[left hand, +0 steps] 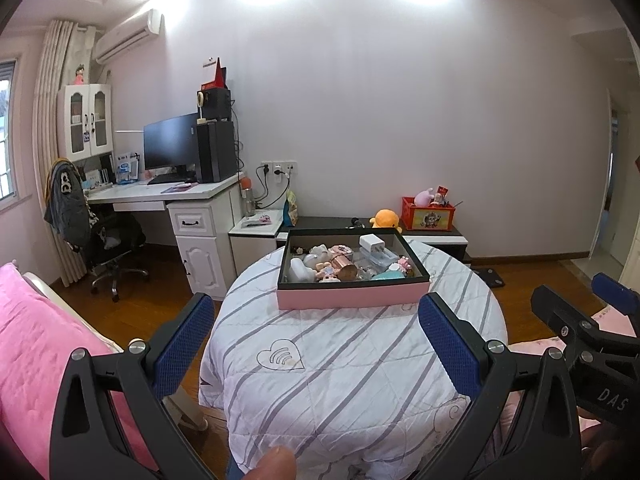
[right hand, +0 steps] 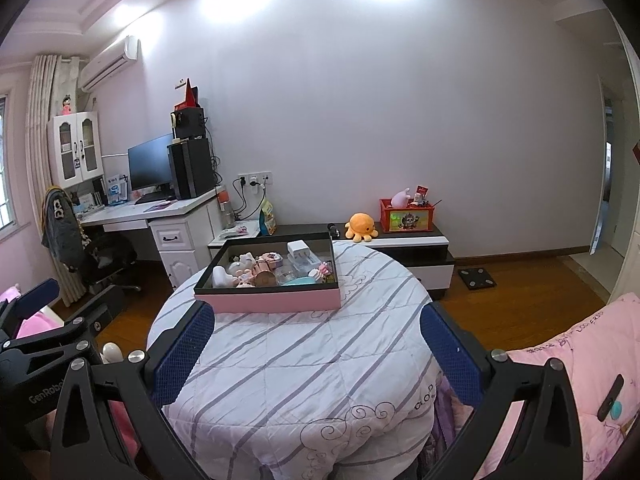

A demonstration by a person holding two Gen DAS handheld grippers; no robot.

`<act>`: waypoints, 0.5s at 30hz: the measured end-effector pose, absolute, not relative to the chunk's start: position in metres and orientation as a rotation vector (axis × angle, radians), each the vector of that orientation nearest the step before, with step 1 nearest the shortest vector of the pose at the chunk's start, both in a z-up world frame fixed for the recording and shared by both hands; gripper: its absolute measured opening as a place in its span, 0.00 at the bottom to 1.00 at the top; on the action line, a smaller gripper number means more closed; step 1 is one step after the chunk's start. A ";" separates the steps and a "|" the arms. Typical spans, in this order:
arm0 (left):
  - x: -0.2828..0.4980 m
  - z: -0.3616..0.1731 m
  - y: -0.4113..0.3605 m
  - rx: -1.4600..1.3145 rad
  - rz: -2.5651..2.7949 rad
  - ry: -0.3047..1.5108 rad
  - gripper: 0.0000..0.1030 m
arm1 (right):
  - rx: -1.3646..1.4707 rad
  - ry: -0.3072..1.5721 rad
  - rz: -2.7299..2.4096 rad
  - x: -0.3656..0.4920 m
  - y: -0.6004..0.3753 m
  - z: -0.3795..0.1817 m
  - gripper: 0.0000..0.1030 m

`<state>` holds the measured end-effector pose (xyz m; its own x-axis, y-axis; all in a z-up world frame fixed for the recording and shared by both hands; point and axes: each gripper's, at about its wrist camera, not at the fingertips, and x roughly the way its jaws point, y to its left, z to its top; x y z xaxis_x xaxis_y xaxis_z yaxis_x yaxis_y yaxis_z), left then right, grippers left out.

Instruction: Organize rigid objects

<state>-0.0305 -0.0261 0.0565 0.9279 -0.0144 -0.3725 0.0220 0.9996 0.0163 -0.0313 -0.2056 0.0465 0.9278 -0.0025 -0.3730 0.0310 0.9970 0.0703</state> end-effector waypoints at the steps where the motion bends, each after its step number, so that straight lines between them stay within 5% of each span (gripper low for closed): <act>1: -0.030 0.057 -0.026 0.020 -0.020 0.381 1.00 | 0.076 0.381 -0.016 -0.032 -0.206 0.047 1.00; 15: -0.025 0.050 -0.031 0.030 -0.026 0.410 1.00 | 0.075 0.384 -0.019 -0.032 -0.205 0.047 1.00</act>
<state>-0.0247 -0.0306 0.0496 0.9169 -0.0189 -0.3986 0.0309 0.9992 0.0238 -0.0323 -0.2047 0.0468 0.9271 -0.0046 -0.3749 0.0331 0.9970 0.0696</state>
